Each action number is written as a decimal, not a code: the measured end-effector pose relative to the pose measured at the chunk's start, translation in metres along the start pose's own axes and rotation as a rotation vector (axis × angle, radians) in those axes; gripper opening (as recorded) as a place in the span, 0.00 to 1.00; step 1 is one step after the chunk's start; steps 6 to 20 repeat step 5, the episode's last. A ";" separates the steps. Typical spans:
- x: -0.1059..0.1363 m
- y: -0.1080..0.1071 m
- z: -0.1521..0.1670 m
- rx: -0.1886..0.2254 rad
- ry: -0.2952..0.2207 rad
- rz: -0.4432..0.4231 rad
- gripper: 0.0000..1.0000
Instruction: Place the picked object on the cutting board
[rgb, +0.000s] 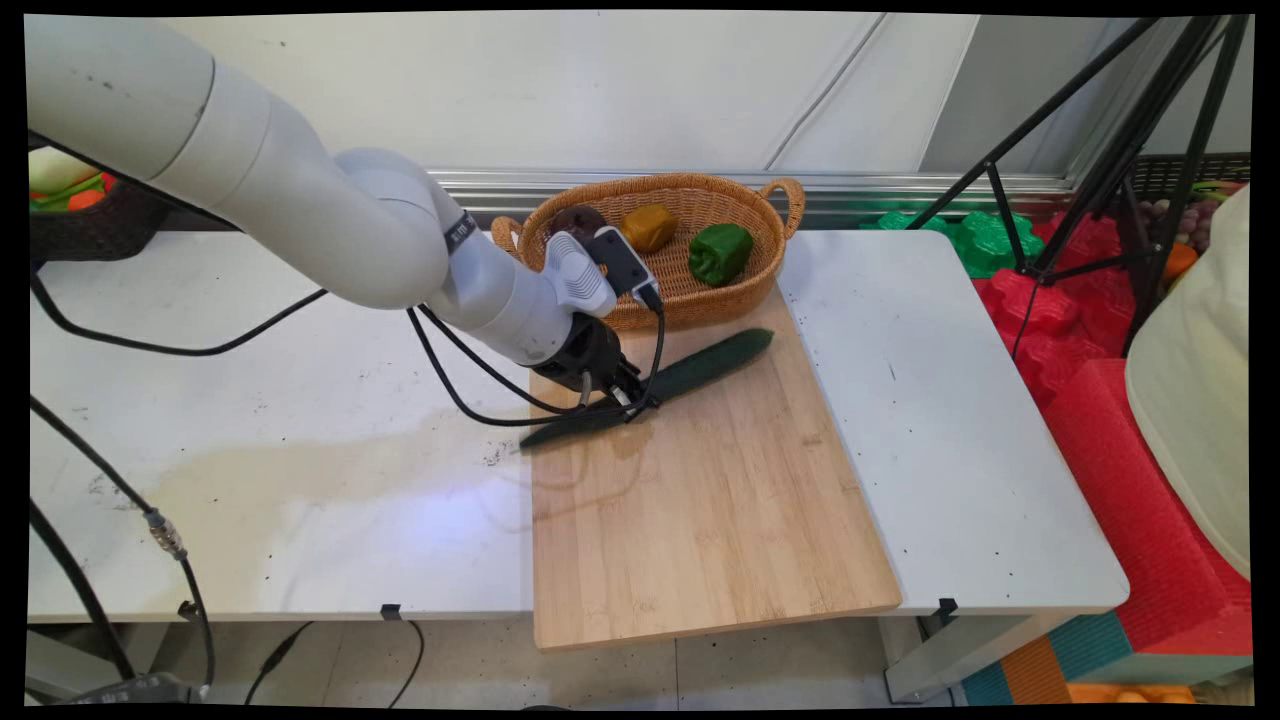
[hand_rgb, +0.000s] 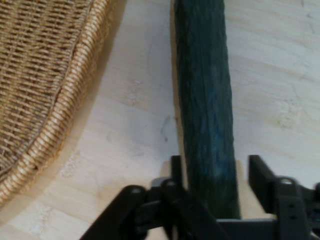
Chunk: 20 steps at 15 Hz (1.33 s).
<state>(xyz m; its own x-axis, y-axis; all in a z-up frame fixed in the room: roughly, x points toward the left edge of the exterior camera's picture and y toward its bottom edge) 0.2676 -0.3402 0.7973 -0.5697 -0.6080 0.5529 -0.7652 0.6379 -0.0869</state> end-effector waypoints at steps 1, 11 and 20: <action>0.000 0.000 0.000 -0.001 0.000 0.001 1.00; -0.004 -0.004 0.000 0.000 0.001 0.007 1.00; -0.004 -0.004 0.000 0.000 0.001 0.007 1.00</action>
